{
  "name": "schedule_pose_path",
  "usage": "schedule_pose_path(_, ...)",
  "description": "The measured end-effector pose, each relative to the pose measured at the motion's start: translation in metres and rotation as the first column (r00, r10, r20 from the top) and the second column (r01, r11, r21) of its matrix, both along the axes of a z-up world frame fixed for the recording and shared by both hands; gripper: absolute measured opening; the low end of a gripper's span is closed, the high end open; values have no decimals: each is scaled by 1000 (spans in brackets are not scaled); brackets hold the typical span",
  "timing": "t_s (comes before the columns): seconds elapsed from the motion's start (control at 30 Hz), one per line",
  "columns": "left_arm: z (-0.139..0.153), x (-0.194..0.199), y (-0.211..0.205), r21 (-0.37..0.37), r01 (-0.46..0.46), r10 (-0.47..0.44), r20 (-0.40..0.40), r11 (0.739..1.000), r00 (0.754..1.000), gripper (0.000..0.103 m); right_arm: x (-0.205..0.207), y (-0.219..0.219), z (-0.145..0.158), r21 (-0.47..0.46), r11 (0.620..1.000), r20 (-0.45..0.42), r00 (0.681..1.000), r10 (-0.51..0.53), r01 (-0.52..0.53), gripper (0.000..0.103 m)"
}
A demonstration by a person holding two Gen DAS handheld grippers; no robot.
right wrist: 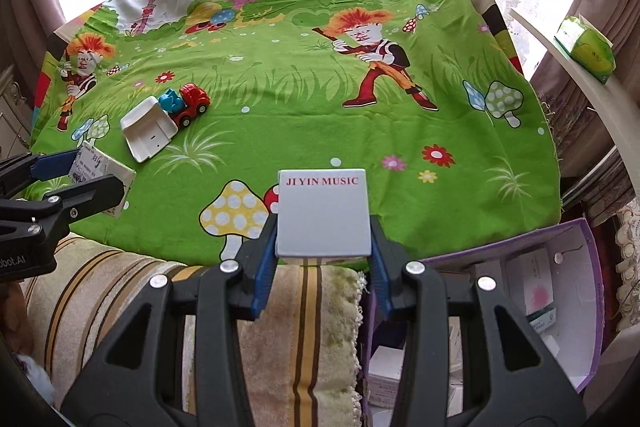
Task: Organize rigid objects
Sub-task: 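Carry the cream tube box and JI YIN MUSIC cube over the purple box, then lower both boxes into the purple box and open both grippers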
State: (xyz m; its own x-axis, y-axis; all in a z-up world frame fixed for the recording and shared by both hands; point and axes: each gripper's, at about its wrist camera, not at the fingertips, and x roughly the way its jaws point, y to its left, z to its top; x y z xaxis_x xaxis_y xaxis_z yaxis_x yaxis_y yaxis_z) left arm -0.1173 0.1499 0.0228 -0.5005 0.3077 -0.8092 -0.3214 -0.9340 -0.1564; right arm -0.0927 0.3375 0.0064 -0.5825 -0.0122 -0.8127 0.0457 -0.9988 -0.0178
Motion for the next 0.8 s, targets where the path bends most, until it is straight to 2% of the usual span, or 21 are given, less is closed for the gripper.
schedule_pose_path(0.47, 12, 39, 78, 19, 206, -206, -22, 978, 978, 76, 66, 82, 16, -17, 987, -32, 986, -163, 162, 45)
schedule_pose_path(0.8, 15, 68, 131, 9, 353, -353, -28, 935, 935, 76, 102, 148, 10, -17, 953, -12, 953, -304, 304, 45)
